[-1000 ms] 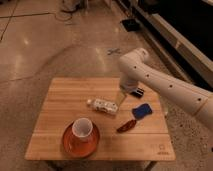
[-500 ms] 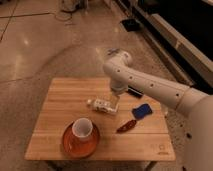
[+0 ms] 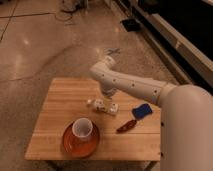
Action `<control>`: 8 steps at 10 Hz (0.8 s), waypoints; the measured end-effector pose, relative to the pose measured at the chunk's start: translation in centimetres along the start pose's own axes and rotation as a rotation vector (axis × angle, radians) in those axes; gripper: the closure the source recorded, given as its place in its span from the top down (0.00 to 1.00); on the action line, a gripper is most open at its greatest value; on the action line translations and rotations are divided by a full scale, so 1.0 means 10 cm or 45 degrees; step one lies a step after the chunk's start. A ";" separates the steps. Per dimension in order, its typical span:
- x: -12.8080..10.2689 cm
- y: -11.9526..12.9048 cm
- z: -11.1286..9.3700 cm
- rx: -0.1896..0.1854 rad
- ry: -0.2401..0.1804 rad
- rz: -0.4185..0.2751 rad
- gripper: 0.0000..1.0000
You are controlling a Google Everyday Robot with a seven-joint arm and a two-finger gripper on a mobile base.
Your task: Stand the bottle upright
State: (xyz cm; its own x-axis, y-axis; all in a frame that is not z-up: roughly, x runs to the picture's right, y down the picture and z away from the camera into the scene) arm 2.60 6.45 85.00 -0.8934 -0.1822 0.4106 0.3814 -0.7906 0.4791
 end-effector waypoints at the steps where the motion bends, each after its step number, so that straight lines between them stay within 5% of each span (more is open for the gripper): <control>1: 0.13 -0.04 0.07 -0.001 -0.033 -0.036 0.80; 5: 0.60 -0.28 0.23 -0.006 -0.096 -0.146 0.80; 8: 0.74 -0.26 0.31 -0.080 -0.199 -0.210 0.80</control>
State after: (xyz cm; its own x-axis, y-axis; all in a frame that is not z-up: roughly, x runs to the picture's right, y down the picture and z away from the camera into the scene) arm -4.28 8.96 89.24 -0.8930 0.0413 0.4481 0.2133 -0.8380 0.5023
